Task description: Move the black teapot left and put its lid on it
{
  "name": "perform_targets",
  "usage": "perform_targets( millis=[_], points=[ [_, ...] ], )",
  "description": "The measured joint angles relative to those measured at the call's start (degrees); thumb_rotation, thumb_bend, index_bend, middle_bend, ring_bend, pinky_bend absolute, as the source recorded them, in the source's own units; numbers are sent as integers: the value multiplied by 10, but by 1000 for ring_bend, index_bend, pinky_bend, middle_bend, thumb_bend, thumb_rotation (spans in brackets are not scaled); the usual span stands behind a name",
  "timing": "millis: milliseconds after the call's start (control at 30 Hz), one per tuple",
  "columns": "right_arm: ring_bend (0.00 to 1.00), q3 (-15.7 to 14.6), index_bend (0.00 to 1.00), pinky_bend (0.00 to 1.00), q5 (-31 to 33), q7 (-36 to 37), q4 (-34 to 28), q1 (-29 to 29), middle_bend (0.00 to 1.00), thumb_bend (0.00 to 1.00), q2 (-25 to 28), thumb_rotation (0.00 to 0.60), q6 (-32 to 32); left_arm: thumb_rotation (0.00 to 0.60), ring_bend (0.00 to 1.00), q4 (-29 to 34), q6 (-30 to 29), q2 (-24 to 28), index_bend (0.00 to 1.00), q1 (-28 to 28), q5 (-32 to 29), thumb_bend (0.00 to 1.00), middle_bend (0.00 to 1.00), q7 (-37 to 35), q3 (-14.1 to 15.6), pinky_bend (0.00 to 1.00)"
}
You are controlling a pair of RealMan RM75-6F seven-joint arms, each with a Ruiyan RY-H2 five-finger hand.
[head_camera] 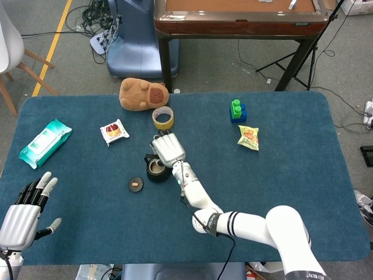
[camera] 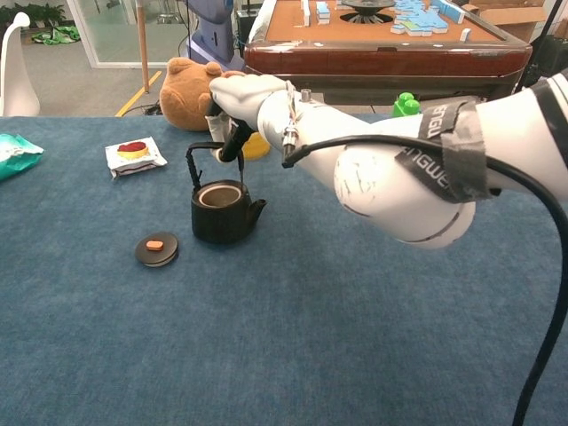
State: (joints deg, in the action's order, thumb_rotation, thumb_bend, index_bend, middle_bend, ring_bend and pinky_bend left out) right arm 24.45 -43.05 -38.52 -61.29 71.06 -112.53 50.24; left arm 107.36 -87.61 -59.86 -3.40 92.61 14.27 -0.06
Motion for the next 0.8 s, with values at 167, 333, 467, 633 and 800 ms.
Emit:
perform_targets(
  millis=[167,333,467,633,800],
  points=[
    [187,-1,640,215,9,-1,14,7,373,507,-10,600,-5,600,0,-2,-5,0,25,3,3,198,0,-2,2,61],
    [71,-2,404,111,35,-15,6,9,260,424,-6,600,-15,600,0,-3,-7,1,25,5,4,198,0,-4,3,61],
    [1,-4,207,18,76,-47,-12,12,162,167,7,600,-20,600,0,-4,-7,1,25,5,5,198,0,-5,3,61],
    [0,-5,77,0,127,-81,-49,17,110,0,32,600,-15,600,0,-2,-6,2,25,5,6,198,0,-3,4,61],
    [0,-7,60,0,142,-88,-84,18,101,0,60,600,-8,600,0,-1,-8,4,25,6,6,199,0,-3,3,61]
  ],
)
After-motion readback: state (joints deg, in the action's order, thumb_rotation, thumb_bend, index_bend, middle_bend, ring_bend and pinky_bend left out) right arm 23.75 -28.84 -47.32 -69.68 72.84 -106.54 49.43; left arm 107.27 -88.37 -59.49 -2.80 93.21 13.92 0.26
